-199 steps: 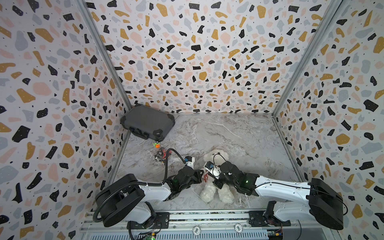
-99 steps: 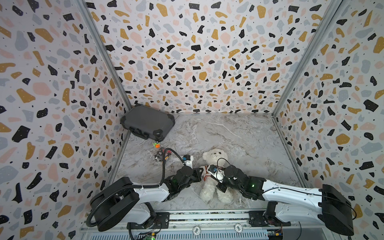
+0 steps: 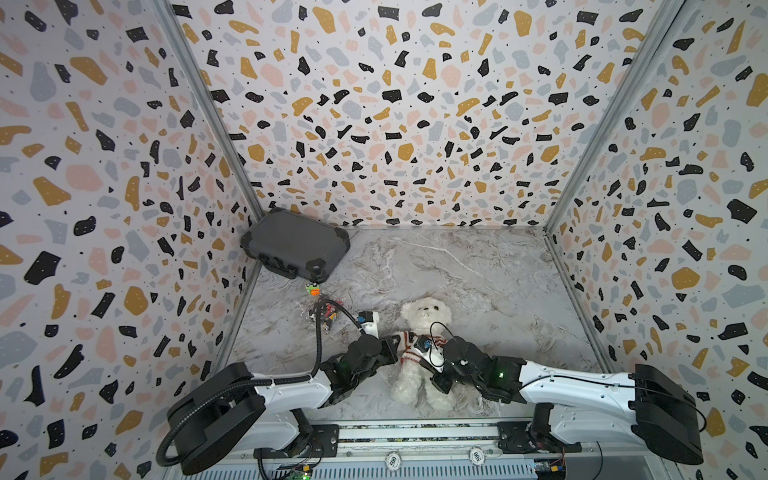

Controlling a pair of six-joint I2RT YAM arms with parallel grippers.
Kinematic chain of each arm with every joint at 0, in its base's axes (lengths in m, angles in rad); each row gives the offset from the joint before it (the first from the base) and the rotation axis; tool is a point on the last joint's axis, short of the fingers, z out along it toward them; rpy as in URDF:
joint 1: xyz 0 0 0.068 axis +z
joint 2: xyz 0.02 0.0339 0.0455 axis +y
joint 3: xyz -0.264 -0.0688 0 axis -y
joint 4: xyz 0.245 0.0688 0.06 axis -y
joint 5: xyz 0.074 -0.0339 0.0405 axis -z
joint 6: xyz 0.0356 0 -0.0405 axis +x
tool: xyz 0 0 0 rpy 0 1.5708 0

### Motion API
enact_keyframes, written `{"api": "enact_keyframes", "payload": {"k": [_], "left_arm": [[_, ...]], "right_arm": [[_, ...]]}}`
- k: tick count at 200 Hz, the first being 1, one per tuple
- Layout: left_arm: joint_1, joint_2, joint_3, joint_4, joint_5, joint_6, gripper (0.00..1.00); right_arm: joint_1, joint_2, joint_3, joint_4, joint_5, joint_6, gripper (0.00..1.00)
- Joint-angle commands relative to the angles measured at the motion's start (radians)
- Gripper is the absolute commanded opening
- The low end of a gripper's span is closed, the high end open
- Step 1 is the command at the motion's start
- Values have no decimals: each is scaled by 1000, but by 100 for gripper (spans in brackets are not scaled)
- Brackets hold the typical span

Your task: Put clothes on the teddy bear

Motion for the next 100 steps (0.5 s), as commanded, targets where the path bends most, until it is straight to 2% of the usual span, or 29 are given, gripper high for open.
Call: {"api": "enact_keyframes", "payload": {"k": [1,43,100], "left_arm": [[11,-26,-12,5,-51,8,0],[10,-45,30,-101,-47,95,0],[10,-90,49,-174,-15,200,0]], "right_arm": [[7,11,-7,1,-35,42,0],[7,2,8,12,-15,45,2],[-17,-51,70,-42,51,15,21]]}}
